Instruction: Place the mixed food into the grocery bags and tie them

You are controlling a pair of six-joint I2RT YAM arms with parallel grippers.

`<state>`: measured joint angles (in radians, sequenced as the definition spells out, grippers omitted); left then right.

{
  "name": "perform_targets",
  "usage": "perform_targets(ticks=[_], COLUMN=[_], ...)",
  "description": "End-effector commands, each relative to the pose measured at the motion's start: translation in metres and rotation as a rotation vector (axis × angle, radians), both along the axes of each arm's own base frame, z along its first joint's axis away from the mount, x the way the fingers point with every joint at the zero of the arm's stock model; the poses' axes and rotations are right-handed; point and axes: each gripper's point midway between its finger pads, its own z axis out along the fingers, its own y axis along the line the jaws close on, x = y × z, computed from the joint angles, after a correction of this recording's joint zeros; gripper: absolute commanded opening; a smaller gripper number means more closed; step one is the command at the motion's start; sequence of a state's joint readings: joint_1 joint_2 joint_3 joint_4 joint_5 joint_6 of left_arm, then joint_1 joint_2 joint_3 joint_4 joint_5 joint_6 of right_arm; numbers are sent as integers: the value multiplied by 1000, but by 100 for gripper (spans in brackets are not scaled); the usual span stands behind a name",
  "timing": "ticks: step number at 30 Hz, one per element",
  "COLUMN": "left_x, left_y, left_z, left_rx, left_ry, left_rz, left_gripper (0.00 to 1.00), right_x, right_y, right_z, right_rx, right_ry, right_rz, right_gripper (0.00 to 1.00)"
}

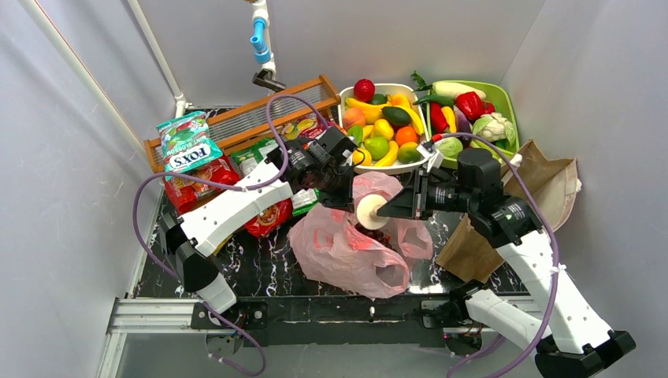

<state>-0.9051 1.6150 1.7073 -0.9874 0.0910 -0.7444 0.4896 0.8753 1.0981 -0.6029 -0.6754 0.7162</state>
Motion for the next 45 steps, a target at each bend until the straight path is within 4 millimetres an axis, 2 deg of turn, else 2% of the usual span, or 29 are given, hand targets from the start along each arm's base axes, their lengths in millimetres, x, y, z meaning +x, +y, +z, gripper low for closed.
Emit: perform_targets(ticks=[1,8,14,19,22,26,29,31,33,36,39,43,45], left_x=[-2,0,-1,-1,2,6,9,10,12,13,15,16,17], left_y=[2,-1,-1,1,-5,-9,-9,-10,-9,-7,-6,-5,-5], left_z=[11,16,22,23,25,19,19,17,15,12,9,6,4], left_rx=[-10,-11,-20,-4,-10,2,1,4,12,24,30,32,33], left_ry=[6,3,2,4,9,20,22,25,28,31,34,39,39], left_rz=[-3,-10,-13,-21,-24,-29,-30,-31,-30,-28,-25,-23,-21], left_gripper=[0,0,0,0,0,0,0,0,0,0,0,0,0], right_x=[-4,-6,4,47,84,112,118,122,124,128,128,127,125], right_y=[0,0,0,-7,-14,-14,-14,-13,-14,-16,-17,-16,-16], right_z=[-10,-40,-64,-83,-103,-116,-122,-125,-127,-131,-132,-125,-119], right_rx=[2,-47,-131,-322,-436,-482,-498,-505,-517,-543,-552,-542,-533], right_ry=[-15,39,30,-76,-161,-181,-185,-188,-193,-192,-196,-211,-219], right_rz=[-2,-13,-38,-102,-186,-259,-272,-274,-275,-282,-280,-269,-263], right_gripper=[1,1,1,1,1,1,1,5,15,44,66,77,78])
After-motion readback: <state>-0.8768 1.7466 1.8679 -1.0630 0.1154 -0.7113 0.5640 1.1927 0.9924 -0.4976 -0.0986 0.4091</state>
